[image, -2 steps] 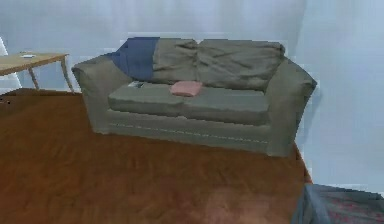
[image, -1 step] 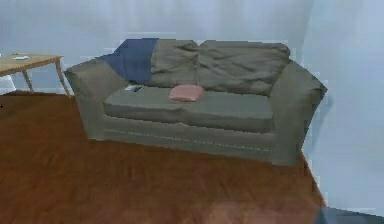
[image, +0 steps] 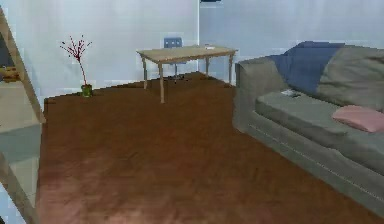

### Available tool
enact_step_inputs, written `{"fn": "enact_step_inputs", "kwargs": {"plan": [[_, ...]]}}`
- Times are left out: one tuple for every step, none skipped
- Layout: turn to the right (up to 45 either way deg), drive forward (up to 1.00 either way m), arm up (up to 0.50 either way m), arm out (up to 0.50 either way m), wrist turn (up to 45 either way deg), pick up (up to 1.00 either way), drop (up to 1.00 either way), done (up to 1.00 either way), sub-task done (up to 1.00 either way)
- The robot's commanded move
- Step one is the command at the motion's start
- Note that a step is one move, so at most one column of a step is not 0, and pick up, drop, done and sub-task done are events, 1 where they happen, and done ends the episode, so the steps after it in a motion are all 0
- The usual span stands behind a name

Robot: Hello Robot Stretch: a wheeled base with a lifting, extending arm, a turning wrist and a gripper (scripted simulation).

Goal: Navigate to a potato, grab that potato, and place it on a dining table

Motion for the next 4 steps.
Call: {"fn": "enact_step_inputs", "kwargs": {"plan": [[-24.0,0.00,0.00,0.00,0.0,0.00,0.00,0.00,0.00],[0.0,1.00,0.00,0.00,0.0,0.00,0.00,0.00,0.00],[-33.0,0.00,0.00,0.00,0.0,0.00,0.00,0.00,0.00],[0.0,1.00,0.00,0.00,0.0,0.00,0.00,0.00,0.00]]}}
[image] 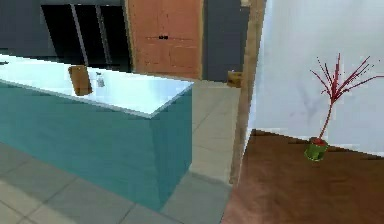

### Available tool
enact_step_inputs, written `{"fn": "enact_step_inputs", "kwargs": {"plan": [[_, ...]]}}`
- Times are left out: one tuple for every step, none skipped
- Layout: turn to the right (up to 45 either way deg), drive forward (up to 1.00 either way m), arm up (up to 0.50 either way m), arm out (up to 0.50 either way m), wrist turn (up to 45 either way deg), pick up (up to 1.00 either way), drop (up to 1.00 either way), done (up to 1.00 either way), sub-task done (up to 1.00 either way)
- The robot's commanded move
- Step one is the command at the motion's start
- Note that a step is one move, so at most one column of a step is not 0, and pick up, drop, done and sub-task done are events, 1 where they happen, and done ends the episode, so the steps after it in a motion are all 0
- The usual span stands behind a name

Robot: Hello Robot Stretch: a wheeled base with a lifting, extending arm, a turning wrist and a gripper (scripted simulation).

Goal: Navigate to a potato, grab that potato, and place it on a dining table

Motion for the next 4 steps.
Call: {"fn": "enact_step_inputs", "kwargs": {"plan": [[-45.0,0.00,0.00,0.00,0.0,0.00,0.00,0.00,0.00],[-15.0,0.00,0.00,0.00,0.0,0.00,0.00,0.00,0.00],[-3.0,0.00,0.00,0.00,0.0,0.00,0.00,0.00,0.00],[0.0,0.65,0.00,0.00,0.0,0.00,0.00,0.00,0.00]]}}
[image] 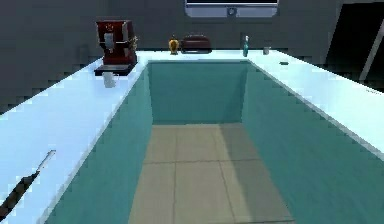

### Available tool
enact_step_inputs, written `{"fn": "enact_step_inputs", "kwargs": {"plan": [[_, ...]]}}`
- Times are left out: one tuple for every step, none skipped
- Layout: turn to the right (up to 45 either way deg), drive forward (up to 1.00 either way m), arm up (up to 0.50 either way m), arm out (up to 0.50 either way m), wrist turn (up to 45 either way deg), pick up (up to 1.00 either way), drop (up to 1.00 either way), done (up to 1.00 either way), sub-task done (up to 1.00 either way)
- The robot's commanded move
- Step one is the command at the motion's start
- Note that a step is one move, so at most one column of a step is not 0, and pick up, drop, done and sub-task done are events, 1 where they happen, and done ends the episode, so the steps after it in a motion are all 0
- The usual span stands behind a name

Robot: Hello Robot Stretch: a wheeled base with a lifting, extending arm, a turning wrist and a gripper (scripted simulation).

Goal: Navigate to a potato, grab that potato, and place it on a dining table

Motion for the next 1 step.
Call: {"fn": "enact_step_inputs", "kwargs": {"plan": [[-45.0,0.00,0.00,0.00,0.0,0.00,0.00,0.00,0.00]]}}
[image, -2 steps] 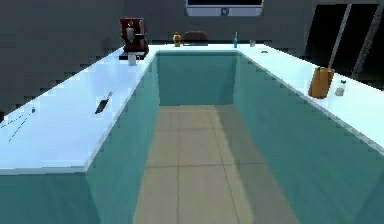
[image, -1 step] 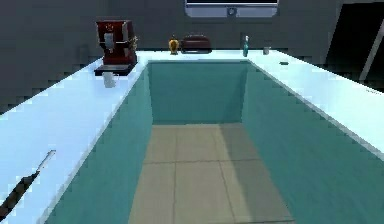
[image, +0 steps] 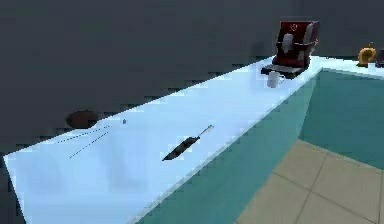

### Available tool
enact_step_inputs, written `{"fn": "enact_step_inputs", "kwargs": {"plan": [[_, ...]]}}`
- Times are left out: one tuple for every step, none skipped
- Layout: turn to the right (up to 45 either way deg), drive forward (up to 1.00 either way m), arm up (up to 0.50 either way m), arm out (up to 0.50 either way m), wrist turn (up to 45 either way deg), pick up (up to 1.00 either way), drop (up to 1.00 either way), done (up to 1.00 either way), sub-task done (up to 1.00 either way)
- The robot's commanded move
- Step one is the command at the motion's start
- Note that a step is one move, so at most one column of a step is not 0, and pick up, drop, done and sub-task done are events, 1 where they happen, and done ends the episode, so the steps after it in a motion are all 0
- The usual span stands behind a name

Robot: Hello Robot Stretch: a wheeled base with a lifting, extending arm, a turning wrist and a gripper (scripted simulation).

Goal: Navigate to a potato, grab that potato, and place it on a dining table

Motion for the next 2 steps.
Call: {"fn": "enact_step_inputs", "kwargs": {"plan": [[-45.0,0.00,0.00,0.00,0.0,0.00,0.00,0.00,0.00],[-45.0,0.00,0.00,0.00,0.0,0.00,0.00,0.00,0.00]]}}
